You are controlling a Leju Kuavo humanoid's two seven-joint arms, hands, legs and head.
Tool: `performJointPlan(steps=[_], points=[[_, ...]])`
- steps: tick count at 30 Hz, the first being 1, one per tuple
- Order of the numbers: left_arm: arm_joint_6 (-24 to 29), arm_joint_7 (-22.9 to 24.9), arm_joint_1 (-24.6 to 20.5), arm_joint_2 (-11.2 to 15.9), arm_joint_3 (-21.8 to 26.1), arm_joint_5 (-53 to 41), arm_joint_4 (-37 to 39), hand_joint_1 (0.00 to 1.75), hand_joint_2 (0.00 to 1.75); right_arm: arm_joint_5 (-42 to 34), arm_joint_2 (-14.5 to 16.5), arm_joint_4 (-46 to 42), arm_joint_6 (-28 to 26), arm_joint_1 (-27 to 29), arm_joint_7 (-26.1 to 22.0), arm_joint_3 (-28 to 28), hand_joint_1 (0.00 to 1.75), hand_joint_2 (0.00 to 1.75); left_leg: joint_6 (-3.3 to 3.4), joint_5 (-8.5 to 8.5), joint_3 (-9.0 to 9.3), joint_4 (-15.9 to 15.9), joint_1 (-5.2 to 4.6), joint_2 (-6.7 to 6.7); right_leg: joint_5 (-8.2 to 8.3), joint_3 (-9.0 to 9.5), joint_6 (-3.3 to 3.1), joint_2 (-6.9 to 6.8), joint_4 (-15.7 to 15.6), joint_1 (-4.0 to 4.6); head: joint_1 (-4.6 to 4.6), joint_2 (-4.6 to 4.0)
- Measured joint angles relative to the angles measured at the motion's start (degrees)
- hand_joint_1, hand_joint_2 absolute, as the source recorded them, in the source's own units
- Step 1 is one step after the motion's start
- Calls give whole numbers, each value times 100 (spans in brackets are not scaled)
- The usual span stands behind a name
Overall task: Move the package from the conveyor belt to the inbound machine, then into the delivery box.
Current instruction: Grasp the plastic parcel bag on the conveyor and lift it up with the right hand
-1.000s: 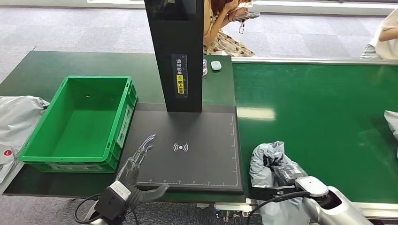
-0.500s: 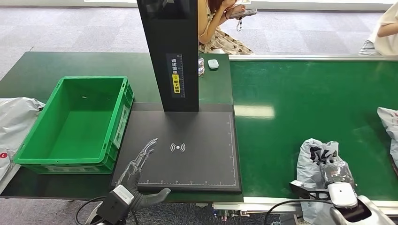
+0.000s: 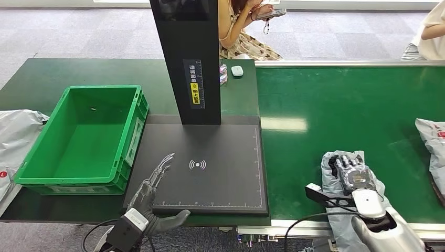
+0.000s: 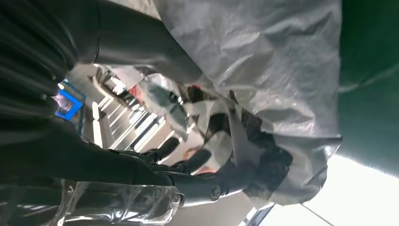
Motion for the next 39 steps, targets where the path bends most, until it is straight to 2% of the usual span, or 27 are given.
performJointPlan(steps=[9, 21, 25, 39], points=[[-104, 50, -8, -24, 9, 21, -7, 0, 175, -876, 6, -62, 1093, 51, -135, 5, 0, 175, 0, 0, 1, 1, 0, -1, 0, -1, 0, -1, -3, 0, 1, 0], [-116, 50, -9, -21, 9, 100, -5, 0, 175, -1363, -145, -215, 1424, -22, -203, 255, 0, 175, -1, 0, 2, 1, -1, 0, 2, 0, -3, -1, -2, 0, 0, 0], [-109, 50, -9, -14, 9, 117, -5, 0, 175, -1525, -152, -129, 1435, -60, -292, 370, 175, 175, -1, 0, 3, 1, 0, 0, 2, 1, -3, -1, -2, 1, 1, 0], [-100, 31, 10, 51, 7, 144, -5, 0, 175, -1767, -251, -329, 1254, 171, -332, 443, 175, 175, 0, -1, 17, 2, 0, -13, -5, 13, -2, -10, -6, 1, 1, 0]])
